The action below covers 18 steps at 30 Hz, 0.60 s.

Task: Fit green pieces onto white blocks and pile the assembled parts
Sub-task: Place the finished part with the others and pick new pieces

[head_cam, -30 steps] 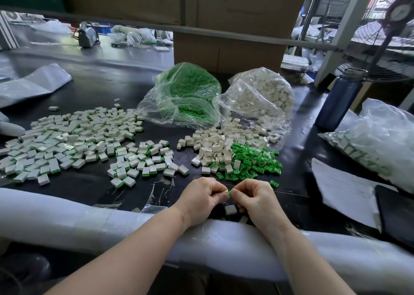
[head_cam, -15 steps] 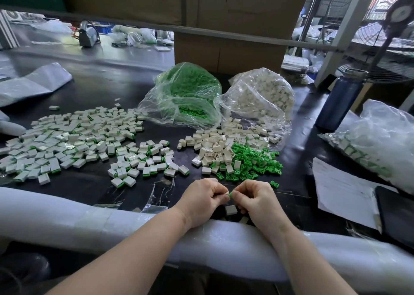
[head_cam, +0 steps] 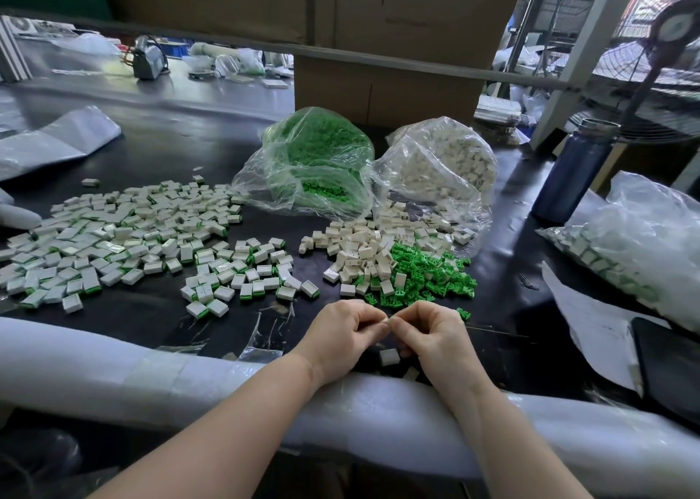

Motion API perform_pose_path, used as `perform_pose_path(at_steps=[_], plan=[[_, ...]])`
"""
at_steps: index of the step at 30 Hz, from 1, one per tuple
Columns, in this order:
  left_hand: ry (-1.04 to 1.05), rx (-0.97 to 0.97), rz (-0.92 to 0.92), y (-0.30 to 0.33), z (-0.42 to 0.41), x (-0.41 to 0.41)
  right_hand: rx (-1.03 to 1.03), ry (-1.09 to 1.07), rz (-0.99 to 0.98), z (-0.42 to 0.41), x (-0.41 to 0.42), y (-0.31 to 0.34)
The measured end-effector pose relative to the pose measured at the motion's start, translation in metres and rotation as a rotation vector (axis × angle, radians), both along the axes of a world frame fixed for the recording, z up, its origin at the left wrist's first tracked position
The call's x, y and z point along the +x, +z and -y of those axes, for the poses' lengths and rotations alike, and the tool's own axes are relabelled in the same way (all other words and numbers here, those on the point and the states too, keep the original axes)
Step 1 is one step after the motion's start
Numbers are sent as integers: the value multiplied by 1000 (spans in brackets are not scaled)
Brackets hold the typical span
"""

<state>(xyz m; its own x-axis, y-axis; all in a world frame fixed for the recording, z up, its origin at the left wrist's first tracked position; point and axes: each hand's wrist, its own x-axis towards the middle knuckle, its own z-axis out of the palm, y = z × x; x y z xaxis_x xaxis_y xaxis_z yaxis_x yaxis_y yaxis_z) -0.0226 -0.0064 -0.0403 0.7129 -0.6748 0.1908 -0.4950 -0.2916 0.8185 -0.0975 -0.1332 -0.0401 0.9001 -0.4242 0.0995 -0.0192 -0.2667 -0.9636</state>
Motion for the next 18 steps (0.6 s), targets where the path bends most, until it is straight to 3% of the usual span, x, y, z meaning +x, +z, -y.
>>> perform_pose_path(at_steps=[5, 18], plan=[[25, -77, -191, 1, 0, 0, 87, -7, 59, 1, 0, 0], [38, -154, -250, 7, -1, 0, 176, 101, 32, 0, 1, -1]])
